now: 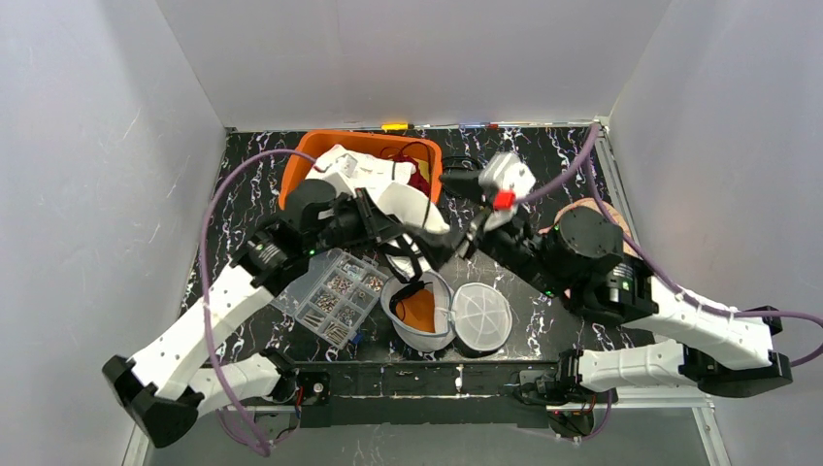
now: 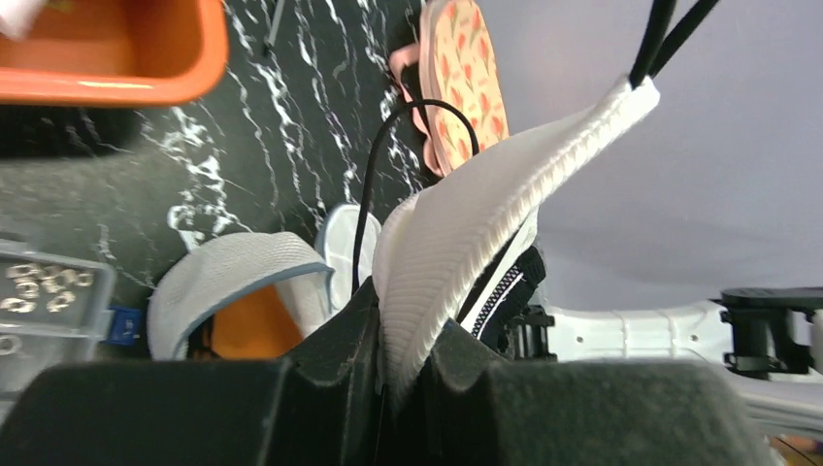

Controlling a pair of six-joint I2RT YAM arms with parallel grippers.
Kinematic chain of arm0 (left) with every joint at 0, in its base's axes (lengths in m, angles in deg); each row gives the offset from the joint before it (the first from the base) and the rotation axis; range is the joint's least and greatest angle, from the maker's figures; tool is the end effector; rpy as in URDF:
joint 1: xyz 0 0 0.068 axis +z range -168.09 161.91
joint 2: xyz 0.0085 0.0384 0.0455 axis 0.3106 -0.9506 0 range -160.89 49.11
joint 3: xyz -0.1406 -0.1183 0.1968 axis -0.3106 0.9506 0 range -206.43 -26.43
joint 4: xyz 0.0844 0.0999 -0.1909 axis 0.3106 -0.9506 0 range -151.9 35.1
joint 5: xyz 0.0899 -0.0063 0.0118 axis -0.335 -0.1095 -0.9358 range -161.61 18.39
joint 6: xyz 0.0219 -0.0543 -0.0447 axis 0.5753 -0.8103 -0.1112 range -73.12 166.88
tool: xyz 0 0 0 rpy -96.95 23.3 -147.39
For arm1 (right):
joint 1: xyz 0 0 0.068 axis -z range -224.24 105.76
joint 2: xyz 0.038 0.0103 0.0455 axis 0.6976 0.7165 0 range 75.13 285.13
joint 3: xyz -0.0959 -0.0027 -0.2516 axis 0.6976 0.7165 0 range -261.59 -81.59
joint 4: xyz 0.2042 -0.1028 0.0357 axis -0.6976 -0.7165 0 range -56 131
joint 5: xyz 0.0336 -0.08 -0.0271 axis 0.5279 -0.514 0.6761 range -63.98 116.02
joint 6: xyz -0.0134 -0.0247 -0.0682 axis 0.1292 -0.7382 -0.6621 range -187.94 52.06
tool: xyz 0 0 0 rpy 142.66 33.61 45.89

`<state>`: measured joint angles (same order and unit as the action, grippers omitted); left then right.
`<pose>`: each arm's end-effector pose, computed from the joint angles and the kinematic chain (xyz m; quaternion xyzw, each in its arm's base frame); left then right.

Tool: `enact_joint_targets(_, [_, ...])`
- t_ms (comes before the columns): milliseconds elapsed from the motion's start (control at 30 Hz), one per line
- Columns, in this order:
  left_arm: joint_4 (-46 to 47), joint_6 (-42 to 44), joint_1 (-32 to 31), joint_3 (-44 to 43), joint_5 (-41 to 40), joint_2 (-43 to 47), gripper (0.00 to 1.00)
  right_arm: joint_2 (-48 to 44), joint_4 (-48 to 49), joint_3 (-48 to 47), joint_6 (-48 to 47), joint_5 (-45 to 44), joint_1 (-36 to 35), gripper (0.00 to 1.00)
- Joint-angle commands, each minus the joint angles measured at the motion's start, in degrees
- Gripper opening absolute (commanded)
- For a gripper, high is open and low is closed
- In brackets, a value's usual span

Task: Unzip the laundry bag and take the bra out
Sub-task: Pick up the bra from the laundry bag, then place the bra in the bin.

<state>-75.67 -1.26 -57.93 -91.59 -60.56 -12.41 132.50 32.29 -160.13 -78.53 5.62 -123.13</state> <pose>0.1711 -0.1582 0.3762 -0.0009 0.8028 -0.4663 0.3715 0.0567 0.1773 0.4940 -0.3357 0.5350 0.3390 0.6973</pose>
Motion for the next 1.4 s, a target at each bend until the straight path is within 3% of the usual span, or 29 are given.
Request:
enact_joint_targets(0, [-5.4, 5.2, 0.3, 1.4, -12.5, 8.6, 0.00, 8.6, -3.3, -8.5, 9.3, -25.9, 1.5, 0.99])
enact_joint_targets(67, [-7.1, 6.4, 0.4, 2.6, -16.6, 12.1, 0.00, 12.1, -9.3, -12.6, 14.4, -21.4, 10.6, 0.99])
enact_joint_targets(167, [-8.7, 7.3, 0.5, 4.1, -19.9, 16.4, 0.00, 12.0, -11.6, -9.4, 31.0, 4.8, 37.2, 0.99])
enact_joint_targets(200, [-9.0, 7.7, 0.5, 4.3, -20.3, 17.4, 0.00, 11.3, -10.3, -5.8, 34.6, 8.4, 42.4, 0.99])
enact_joint_targets(300, [-11.2, 8.9, 0.5, 3.8, -21.5, 18.0, 0.00, 8.1, -7.9, 6.1, 42.3, 10.1, 50.2, 0.99])
enact_joint_targets(400, [-13.2, 9.3, 0.6, 2.9, -21.2, 16.4, 0.00, 4.2, -6.5, 17.9, 48.3, 17.2, 57.9, 0.99])
enact_joint_targets(533, [-12.5, 10.6, 0.8, 1.8, -22.0, 14.4, 0.00, -4.2, -6.0, 28.3, 47.5, 14.7, 58.7, 0.99])
enact_joint_targets(667, [-8.7, 11.0, 2.2, -0.1, -22.8, 10.7, 0.00, -10.2, -11.7, 30.7, 43.8, 10.3, 58.8, 0.99])
enact_joint_targets(833, [-3.7, 8.3, 8.9, -4.8, -13.0, 1.0, 0.00, -10.8, -20.3, 30.4, 47.1, 12.7, 58.7, 0.99])
enact_joint_targets(933, [2.2, 3.9, 14.3, -4.8, -3.4, -2.7, 0.00, -16.4, -17.2, 35.8, 47.3, 18.2, 58.7, 0.99])
enact_joint_targets(1000, [6.9, 1.7, 16.8, -3.3, -1.1, -3.7, 0.00, -21.8, -11.6, 41.5, 48.9, 20.9, 58.8, 0.99])
enact_joint_targets(1200, [17.0, 1.9, 20.5, 0.0, 0.5, -7.4, 0.00, -25.6, -10.6, 45.9, 52.3, 22.8, 58.4, 0.99])
enact_joint_targets(1367, [18.6, 6.5, 20.7, -1.4, -3.2, -13.3, 0.00, -26.7, -7.1, 49.7, 55.9, 25.9, 58.0, 0.99])
